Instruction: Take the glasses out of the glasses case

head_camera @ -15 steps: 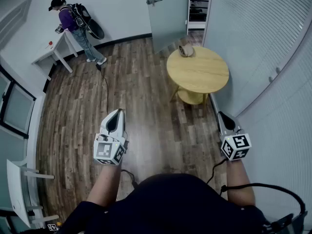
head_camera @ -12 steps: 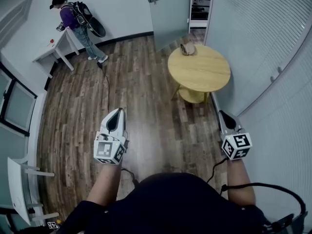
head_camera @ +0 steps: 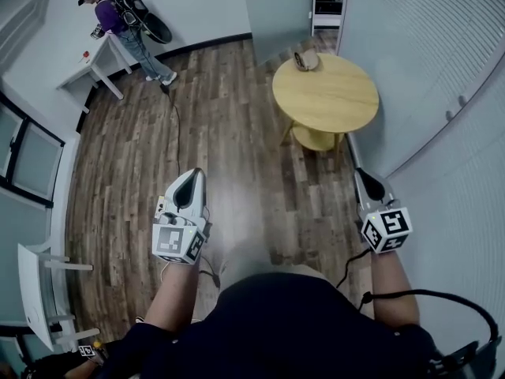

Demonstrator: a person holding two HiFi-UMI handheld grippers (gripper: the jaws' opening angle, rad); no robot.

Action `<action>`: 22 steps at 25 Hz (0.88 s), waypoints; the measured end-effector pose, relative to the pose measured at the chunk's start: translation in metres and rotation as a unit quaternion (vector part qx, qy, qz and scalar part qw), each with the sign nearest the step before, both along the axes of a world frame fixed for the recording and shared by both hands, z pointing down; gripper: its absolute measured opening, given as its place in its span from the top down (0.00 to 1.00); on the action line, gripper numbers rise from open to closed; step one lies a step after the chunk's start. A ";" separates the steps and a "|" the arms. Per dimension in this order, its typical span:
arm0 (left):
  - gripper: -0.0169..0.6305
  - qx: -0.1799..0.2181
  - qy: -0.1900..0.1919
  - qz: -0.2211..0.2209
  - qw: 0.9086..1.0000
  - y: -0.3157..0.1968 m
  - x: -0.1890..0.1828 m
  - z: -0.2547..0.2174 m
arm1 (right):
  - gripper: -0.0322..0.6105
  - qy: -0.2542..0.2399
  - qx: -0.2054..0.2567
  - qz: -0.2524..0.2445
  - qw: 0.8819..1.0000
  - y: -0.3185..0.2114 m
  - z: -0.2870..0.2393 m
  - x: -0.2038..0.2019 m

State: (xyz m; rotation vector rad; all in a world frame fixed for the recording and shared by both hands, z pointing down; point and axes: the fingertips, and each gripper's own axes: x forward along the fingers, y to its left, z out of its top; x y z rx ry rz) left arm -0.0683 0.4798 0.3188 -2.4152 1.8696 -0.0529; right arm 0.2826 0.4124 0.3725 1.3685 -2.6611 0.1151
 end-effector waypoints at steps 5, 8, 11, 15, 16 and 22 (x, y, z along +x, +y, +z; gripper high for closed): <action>0.97 -0.002 0.000 -0.008 1.000 -0.006 -0.003 0.004 | 0.94 0.006 -0.002 0.000 1.000 -0.008 0.011 -0.004; 0.97 0.002 0.008 -0.009 1.000 -0.026 -0.008 0.005 | 0.94 0.006 -0.001 0.007 1.000 -0.022 0.017 -0.008; 0.97 0.009 0.009 0.003 1.000 -0.045 -0.005 0.006 | 0.94 0.003 -0.008 0.010 1.000 -0.043 0.022 -0.016; 0.97 -0.002 0.011 0.011 1.000 -0.077 -0.019 0.014 | 0.94 0.008 -0.008 0.017 1.000 -0.066 0.020 -0.027; 0.97 -0.005 0.013 0.011 1.000 -0.087 -0.024 0.014 | 0.94 0.006 -0.008 0.022 1.000 -0.074 0.018 -0.029; 0.97 0.004 0.006 0.036 0.999 -0.161 -0.046 0.007 | 0.94 0.003 -0.003 0.049 0.999 -0.130 0.013 -0.046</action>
